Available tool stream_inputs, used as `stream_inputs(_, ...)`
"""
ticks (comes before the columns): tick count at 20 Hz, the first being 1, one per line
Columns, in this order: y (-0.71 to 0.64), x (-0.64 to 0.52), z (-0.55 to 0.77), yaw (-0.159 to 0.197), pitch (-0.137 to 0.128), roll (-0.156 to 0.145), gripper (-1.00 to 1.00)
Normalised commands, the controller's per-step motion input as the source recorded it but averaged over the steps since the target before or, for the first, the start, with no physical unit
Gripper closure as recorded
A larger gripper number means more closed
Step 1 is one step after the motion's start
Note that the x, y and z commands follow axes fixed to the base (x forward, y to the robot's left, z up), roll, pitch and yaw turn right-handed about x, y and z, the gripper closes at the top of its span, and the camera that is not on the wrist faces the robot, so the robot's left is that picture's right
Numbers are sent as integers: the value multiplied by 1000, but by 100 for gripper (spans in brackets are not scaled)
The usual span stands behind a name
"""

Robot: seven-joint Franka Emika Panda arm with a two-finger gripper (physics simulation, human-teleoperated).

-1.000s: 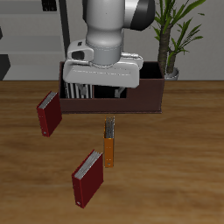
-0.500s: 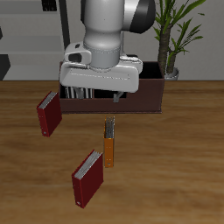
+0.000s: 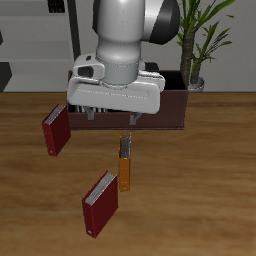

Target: Place the striped book into the back desk caddy's left compartment and place the right red book into the back desk caddy's back compartment and place the orange book into the back desk caddy's front compartment

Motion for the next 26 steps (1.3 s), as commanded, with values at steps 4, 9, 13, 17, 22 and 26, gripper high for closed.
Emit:
stream_inputs(4, -178, 236, -84, -26, 7, -34, -100)
stream_inputs(9, -153, 108, -21, -21, 1, -25, -100)
stream_inputs(13, -259, 233, -56, -20, 18, -61, -100)
stream_inputs(17, -154, 58, 7, -8, -3, -18, -100)
stream_inputs(22, 4, -5, -44, 0, 2, 0, -100)
stream_inputs(26, 34, -38, -90, -2, 20, 16, -100)
